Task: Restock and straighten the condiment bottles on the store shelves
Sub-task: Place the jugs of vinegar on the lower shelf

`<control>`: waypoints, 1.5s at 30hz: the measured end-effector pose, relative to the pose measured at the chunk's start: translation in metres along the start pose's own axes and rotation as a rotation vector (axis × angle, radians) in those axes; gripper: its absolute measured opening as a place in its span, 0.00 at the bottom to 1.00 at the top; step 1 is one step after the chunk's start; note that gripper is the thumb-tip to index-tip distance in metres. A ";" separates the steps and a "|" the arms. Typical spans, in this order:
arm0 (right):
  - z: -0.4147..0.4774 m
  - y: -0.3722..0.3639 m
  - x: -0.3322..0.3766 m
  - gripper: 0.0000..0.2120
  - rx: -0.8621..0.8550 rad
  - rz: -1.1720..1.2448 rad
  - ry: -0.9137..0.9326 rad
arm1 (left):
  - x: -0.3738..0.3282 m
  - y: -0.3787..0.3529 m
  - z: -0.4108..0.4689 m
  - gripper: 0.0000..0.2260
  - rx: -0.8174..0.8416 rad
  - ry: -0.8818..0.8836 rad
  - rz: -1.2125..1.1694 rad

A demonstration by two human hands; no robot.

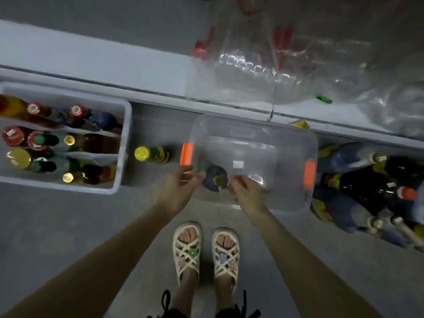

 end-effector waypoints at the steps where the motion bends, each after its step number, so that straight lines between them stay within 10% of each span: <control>1: 0.009 -0.005 -0.014 0.08 0.004 -0.006 -0.015 | 0.012 -0.005 0.009 0.17 0.006 0.007 0.022; 27: 0.071 -0.034 -0.051 0.24 0.030 -0.120 -0.052 | 0.066 -0.021 0.047 0.19 0.056 0.078 0.016; 45: -0.131 0.159 0.178 0.29 -0.230 -0.152 0.353 | -0.174 -0.057 -0.102 0.17 0.232 -0.191 0.008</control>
Point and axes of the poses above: each hand's wrist, its own z-axis towards the middle knuckle, its own y-axis out of the back of the hand, x = y × z, the point moved 9 cm from there along z, towards the middle knuckle, and after that the axes turned 2 degrees about x, right-handed, at the moved point
